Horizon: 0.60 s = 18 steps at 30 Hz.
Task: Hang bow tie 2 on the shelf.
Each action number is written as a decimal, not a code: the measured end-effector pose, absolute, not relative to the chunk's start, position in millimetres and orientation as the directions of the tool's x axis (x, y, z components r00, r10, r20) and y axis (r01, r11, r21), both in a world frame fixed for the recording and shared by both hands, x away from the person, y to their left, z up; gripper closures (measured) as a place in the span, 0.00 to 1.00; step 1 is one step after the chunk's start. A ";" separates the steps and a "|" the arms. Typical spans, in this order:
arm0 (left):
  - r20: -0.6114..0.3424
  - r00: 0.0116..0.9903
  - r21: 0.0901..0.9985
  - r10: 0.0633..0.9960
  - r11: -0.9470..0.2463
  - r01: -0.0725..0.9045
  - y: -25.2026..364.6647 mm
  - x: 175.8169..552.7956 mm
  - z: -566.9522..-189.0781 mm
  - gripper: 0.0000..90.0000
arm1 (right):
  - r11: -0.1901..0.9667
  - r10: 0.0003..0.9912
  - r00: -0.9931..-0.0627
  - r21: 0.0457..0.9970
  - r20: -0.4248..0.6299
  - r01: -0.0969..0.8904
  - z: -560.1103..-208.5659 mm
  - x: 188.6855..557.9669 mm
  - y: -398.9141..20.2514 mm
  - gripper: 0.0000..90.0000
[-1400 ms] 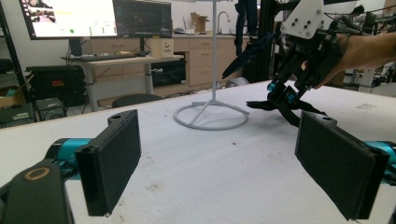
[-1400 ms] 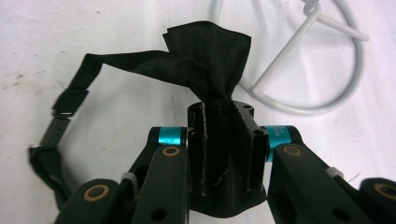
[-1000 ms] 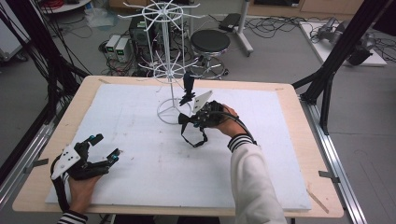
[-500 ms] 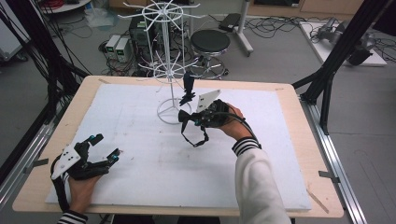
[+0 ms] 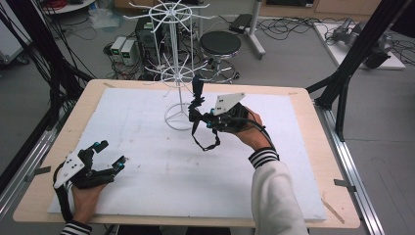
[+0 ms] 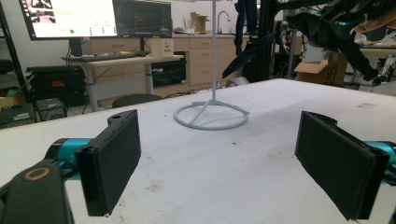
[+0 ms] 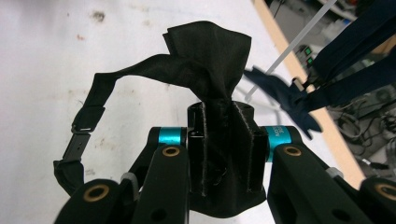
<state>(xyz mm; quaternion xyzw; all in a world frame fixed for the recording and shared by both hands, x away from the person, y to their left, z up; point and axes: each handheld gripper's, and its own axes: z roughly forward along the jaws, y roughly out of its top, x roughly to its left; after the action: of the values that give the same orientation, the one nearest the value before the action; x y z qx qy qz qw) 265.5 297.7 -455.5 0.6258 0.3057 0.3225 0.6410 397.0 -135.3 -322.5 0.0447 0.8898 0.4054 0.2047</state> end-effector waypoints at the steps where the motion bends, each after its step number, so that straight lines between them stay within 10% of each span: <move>1: 0.012 0.605 0.999 0.796 0.008 -0.031 297.7 265.5 -455.5 0.16 | 0.658 0.252 -0.911 0.748 -0.325 -0.085 -320.9 396.0 -136.0 0.85; 18: 0.007 0.603 0.999 0.798 0.013 -0.029 297.6 265.5 -455.5 0.16 | 0.536 0.352 -0.887 0.841 -0.299 -0.071 -304.3 389.8 -145.9 0.85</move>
<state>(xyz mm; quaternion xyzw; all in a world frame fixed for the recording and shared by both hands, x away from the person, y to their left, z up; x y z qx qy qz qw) 265.5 297.6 -455.5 0.6243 0.3077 0.3222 0.6417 389.8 -145.9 -304.3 0.0827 0.8475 0.4746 0.2229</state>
